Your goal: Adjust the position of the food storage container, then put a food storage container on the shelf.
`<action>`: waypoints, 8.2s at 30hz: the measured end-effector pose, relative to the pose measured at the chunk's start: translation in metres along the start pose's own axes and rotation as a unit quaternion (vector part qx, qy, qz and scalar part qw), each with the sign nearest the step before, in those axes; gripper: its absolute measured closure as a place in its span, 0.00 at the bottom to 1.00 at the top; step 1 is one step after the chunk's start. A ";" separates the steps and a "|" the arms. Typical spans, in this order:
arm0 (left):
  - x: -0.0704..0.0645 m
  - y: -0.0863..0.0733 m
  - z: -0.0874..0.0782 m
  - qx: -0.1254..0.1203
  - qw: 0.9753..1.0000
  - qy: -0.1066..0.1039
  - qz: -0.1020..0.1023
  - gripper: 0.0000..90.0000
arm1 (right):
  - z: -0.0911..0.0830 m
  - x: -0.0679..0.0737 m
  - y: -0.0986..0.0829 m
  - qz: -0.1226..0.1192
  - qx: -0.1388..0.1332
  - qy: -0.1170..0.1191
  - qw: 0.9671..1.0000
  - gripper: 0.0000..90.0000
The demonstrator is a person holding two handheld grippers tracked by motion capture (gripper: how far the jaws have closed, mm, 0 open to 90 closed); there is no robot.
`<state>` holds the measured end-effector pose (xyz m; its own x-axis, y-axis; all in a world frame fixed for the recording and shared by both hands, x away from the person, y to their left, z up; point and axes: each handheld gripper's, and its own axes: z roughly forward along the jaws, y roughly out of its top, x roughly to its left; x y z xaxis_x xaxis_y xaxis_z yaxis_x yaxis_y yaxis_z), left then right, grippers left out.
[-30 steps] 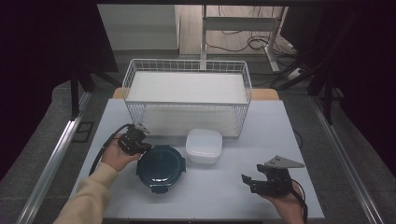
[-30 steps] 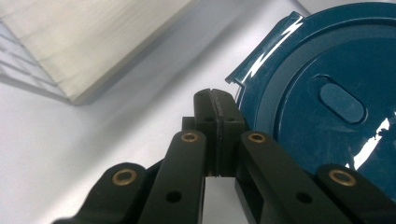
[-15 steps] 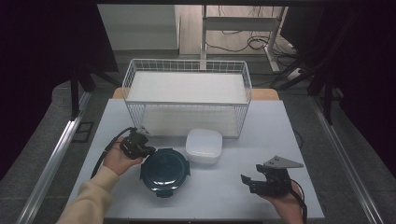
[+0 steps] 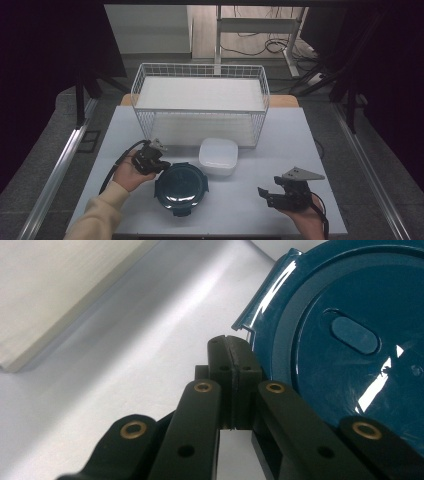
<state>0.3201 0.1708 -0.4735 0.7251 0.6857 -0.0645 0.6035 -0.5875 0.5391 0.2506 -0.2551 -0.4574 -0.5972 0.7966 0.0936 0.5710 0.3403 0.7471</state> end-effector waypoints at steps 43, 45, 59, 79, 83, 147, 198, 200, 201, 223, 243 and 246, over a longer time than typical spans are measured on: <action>-0.036 0.005 -0.043 -0.105 0.995 -0.004 -0.001 0.74 | -0.004 0.001 0.002 0.001 -0.007 0.002 1.000 0.30; -0.043 0.001 -0.050 -0.105 0.994 0.011 -0.001 0.57 | -0.005 0.002 0.002 -0.001 -0.009 0.003 1.000 0.30; -0.052 -0.039 -0.060 -0.130 0.987 0.008 -0.091 0.31 | -0.007 0.007 0.005 -0.001 -0.011 0.010 1.000 0.29; -0.044 -0.062 -0.056 -0.145 0.977 0.003 -0.154 0.21 | -0.005 0.024 0.013 0.020 -0.022 0.047 0.998 0.25; -0.044 -0.063 -0.055 -0.141 0.977 -0.009 -0.160 0.19 | -0.005 0.030 0.016 0.035 -0.024 0.058 0.997 0.24; -0.052 -0.075 0.014 -0.096 0.922 -0.209 -0.312 0.15 | 0.108 0.092 0.016 0.172 0.097 0.211 0.957 0.12; -0.066 -0.071 -0.023 -0.159 0.915 -0.190 -0.317 0.44 | 0.076 0.088 0.024 0.208 0.051 0.219 0.952 0.44; -0.067 -0.070 -0.025 -0.162 0.915 -0.191 -0.315 0.44 | 0.072 0.088 0.027 0.201 0.047 0.216 0.954 0.44; -0.068 -0.070 -0.025 -0.164 0.915 -0.193 -0.314 0.44 | 0.071 0.088 0.027 0.198 0.046 0.214 0.955 0.44; -0.068 -0.048 -0.042 -0.173 0.927 -0.183 -0.277 0.44 | 0.053 0.085 0.046 0.171 0.021 0.206 0.963 0.43; -0.051 -0.016 -0.070 -0.187 0.933 -0.175 -0.254 0.45 | 0.042 0.080 0.088 0.152 0.003 0.203 0.967 0.43; -0.049 -0.011 -0.075 -0.190 0.933 -0.174 -0.251 0.44 | 0.040 0.080 0.096 0.149 0.001 0.202 0.968 0.43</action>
<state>0.2532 0.1762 -0.4138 0.4869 0.6140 -0.6212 0.7820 0.0103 0.6231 0.2801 -0.1393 -0.4045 -0.5765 0.5999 0.5548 0.7529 0.1263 0.6459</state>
